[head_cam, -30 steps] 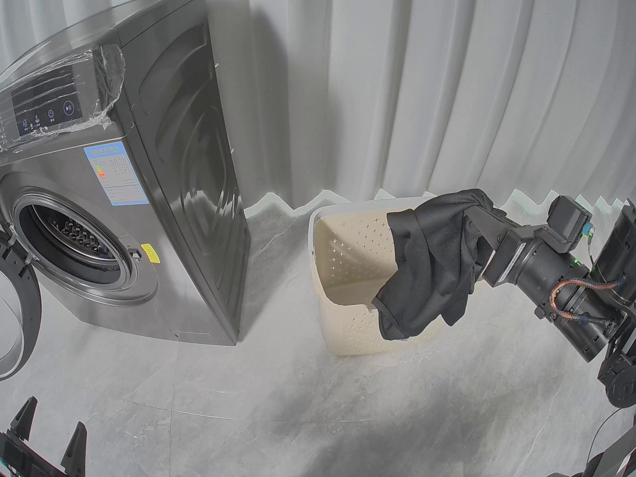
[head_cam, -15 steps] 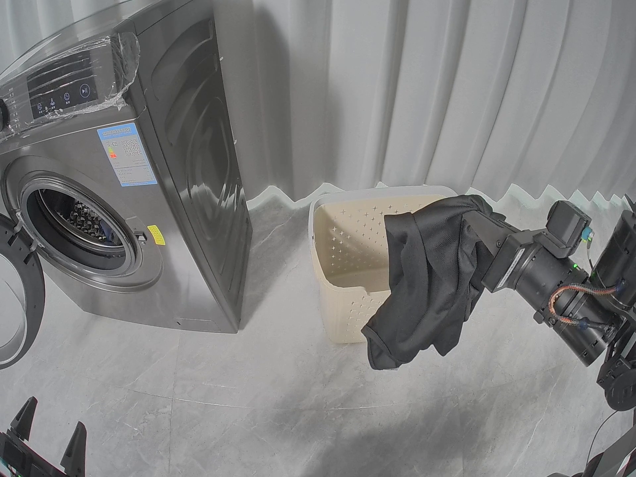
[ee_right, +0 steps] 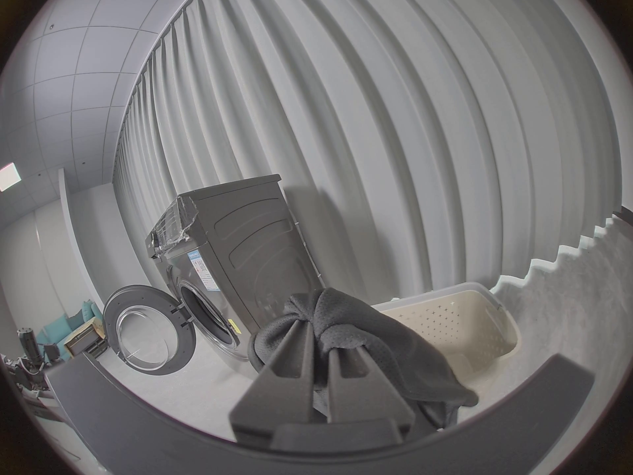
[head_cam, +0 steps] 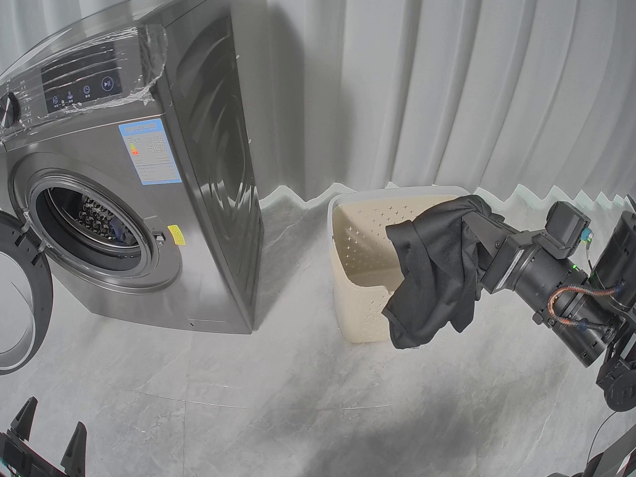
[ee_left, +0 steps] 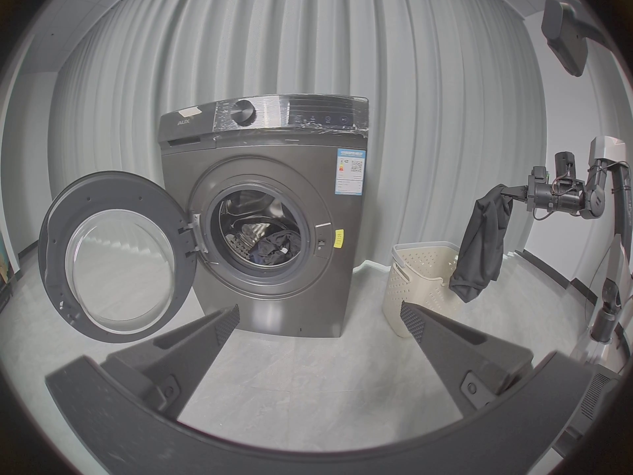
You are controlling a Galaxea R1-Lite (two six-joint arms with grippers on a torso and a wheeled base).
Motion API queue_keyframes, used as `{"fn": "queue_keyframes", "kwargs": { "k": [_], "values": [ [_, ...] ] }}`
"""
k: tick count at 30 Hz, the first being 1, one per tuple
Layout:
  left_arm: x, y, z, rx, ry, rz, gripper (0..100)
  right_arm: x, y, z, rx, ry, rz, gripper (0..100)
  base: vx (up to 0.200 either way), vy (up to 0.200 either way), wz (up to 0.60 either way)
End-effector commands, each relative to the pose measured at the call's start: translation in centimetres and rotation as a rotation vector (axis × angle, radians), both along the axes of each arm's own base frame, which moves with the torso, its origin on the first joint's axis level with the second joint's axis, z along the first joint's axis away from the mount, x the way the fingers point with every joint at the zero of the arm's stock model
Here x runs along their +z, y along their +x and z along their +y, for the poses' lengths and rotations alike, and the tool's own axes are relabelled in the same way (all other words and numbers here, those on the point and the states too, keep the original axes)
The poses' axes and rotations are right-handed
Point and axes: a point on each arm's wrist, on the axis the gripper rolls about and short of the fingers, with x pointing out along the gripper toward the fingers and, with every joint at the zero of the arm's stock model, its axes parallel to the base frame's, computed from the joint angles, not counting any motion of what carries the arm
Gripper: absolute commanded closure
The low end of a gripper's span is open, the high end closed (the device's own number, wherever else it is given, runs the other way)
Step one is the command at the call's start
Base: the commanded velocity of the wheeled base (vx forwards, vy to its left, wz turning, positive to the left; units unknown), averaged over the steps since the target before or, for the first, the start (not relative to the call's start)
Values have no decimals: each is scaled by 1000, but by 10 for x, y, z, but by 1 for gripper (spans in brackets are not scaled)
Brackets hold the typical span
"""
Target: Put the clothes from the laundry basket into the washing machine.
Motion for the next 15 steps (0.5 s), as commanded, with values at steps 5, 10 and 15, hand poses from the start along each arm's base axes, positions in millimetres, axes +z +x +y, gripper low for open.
{"fn": "queue_keyframes", "kwargs": {
  "k": [5, 10, 15],
  "values": [
    [-4, 0, 0, 0, 0, -2, 0, -1, 0, 1, 7, -2, 2, 100, 0, 200, 0],
    [-5, 0, 0, 0, 0, 0, 0, 0, -1, 2, 14, 0, -1, 100, 0, 200, 0],
    [-5, 0, 0, 0, 0, 0, 0, -1, -3, 5, 34, 1, -1, 100, 0, 200, 0]
  ]
}}
